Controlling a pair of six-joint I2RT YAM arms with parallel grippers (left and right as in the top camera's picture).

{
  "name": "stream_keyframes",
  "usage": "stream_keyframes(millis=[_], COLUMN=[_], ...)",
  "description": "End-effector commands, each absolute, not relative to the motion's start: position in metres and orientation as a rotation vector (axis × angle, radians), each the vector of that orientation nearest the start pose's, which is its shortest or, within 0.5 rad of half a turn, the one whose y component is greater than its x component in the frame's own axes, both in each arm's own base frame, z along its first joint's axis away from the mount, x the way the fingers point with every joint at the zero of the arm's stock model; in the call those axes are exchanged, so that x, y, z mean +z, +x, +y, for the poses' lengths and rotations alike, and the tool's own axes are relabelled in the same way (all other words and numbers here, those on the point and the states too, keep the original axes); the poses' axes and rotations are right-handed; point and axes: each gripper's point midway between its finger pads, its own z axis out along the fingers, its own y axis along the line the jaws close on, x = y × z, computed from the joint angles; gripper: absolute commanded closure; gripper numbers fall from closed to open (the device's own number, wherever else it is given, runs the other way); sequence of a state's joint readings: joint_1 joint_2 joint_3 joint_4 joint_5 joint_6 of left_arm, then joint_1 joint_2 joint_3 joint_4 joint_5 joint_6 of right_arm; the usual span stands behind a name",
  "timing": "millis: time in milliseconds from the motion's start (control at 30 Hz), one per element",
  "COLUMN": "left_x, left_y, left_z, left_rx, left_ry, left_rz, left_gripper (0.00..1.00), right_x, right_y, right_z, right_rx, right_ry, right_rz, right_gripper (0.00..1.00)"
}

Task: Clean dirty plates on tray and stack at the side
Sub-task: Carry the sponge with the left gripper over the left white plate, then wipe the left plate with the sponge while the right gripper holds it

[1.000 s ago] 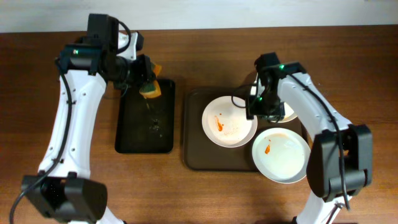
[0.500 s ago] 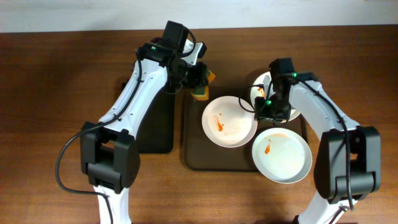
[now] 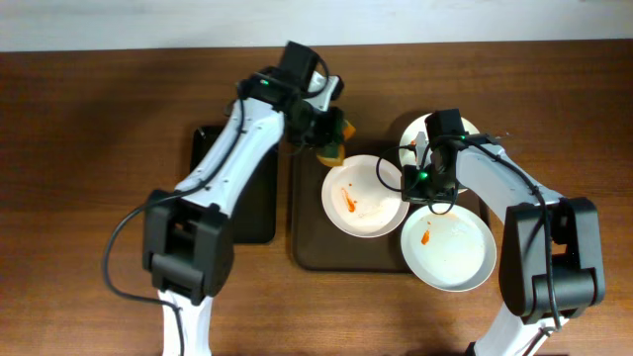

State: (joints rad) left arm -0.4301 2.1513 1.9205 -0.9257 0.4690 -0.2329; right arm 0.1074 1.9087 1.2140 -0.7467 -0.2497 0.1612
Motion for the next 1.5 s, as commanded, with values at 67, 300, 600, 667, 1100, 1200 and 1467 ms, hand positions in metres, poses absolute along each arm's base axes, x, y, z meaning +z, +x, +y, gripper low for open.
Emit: stream_keyframes(millis=[67,300,600,667,1100,1200,1467], left_x=[0.105,0.093,0.068,0.076,0.059,0.051,0.028], left_y=[0.407,0.396,0.376,0.371,0.371,0.365,0.339], left_z=[-0.318,-0.336,-0.359,-0.366,-0.371,-0.368,-0.372], left_rx=[-1.008,-1.001,-1.297,-1.394,-1.382,-1.378,-1.531], left_ry=[0.279,0.183,0.318,0.373,0.546,0.557,0.615], left_rz=[2.885,2.947,2.979,2.945,2.877,2.893,2.861], left_gripper=[1.00,1.00,1.00,1.00,1.00,1.00,1.00], right_x=[0.013,0.013,0.013,0.013,0.014,0.014,0.014], right_y=[0.357,0.355,0.355,0.355,0.355,0.355,0.355], right_z=[0.084,0.084,0.084,0.084,0.087,0.087,0.087], right_rx=[0.418,0.423,0.423,0.423,0.451,0.451,0.451], right_ry=[0.058,0.076,0.076,0.076,0.073,0.073,0.074], right_rz=[3.022,3.029,3.030,3.030,3.029,3.029,3.029], right_gripper=[0.96,0.96,0.96,0.96,0.96,0.96,0.96])
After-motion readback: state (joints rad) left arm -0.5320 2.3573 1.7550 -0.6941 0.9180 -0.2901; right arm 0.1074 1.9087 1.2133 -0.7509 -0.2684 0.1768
